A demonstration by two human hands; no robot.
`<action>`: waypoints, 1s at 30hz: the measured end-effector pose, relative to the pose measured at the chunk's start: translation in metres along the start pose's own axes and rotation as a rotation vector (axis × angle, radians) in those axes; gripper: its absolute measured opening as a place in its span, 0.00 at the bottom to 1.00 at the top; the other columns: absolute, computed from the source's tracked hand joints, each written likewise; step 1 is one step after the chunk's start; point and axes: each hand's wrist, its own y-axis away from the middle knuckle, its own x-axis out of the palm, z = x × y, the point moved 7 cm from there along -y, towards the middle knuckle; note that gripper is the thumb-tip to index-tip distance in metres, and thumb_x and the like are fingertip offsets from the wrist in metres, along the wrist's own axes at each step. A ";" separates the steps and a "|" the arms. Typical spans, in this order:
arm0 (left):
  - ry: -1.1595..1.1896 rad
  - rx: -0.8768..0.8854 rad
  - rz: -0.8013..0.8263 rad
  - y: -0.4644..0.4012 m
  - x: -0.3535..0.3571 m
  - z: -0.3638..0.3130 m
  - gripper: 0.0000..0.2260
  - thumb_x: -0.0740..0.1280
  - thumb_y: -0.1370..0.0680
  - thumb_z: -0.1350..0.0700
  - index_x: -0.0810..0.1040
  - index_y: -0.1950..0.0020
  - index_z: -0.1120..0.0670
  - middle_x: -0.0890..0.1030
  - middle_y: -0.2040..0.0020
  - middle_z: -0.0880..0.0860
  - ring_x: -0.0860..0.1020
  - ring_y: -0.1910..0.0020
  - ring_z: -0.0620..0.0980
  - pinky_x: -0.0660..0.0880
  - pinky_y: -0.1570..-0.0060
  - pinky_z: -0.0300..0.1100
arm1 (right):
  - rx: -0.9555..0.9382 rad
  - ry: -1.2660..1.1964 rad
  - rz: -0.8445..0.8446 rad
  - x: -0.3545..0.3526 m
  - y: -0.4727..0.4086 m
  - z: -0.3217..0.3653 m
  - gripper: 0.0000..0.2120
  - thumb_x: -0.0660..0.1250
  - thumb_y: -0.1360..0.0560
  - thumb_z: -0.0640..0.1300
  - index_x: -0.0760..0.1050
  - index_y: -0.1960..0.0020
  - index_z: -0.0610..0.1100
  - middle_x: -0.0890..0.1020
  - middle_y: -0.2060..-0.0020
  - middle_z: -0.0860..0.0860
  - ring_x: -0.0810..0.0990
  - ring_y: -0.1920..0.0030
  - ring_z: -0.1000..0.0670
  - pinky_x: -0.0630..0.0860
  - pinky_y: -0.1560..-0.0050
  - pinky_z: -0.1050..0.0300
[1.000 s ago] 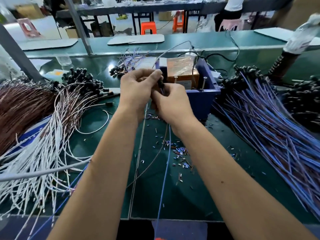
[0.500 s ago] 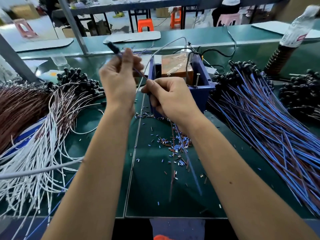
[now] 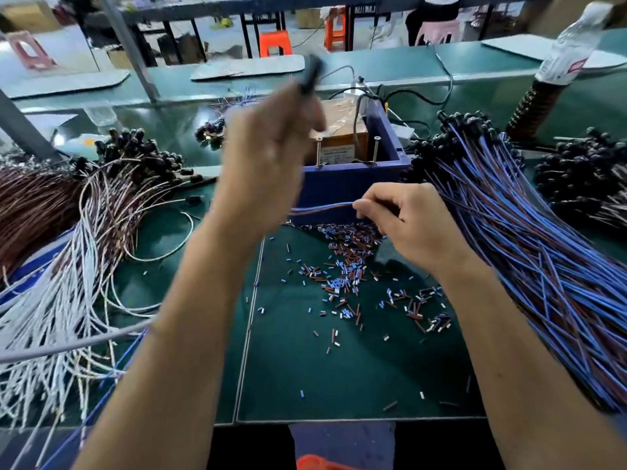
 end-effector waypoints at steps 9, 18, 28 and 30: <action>-0.230 0.146 0.216 0.058 0.058 0.009 0.13 0.60 0.14 0.52 0.70 0.56 0.58 0.73 0.68 0.48 0.74 0.69 0.60 0.71 0.70 0.54 | 0.043 -0.282 0.047 0.019 0.006 -0.009 0.09 0.69 0.18 0.44 0.83 0.57 0.45 0.81 0.68 0.55 0.76 0.67 0.55 0.73 0.65 0.56; -0.199 0.106 0.127 0.067 0.054 0.030 0.16 0.63 0.15 0.51 0.62 0.61 0.50 0.61 0.71 0.44 0.61 0.70 0.51 0.62 0.71 0.49 | 0.204 -0.507 -0.059 0.014 0.013 -0.025 0.12 0.72 0.20 0.42 0.82 0.62 0.43 0.81 0.74 0.52 0.72 0.77 0.61 0.66 0.71 0.74; 0.219 -0.192 0.090 0.072 0.061 0.055 0.12 0.69 0.18 0.56 0.79 0.61 0.56 0.73 0.71 0.45 0.68 0.70 0.41 0.63 0.67 0.35 | 0.381 -0.670 -0.158 0.018 0.015 -0.043 0.15 0.74 0.23 0.54 0.84 0.65 0.47 0.80 0.75 0.48 0.68 0.80 0.58 0.64 0.76 0.69; 0.234 -0.206 0.108 0.072 0.063 0.055 0.12 0.69 0.18 0.56 0.79 0.62 0.55 0.71 0.72 0.43 0.67 0.71 0.40 0.62 0.68 0.33 | 0.362 -0.642 -0.161 0.018 0.015 -0.042 0.16 0.74 0.22 0.54 0.84 0.65 0.47 0.79 0.76 0.49 0.68 0.80 0.58 0.64 0.76 0.69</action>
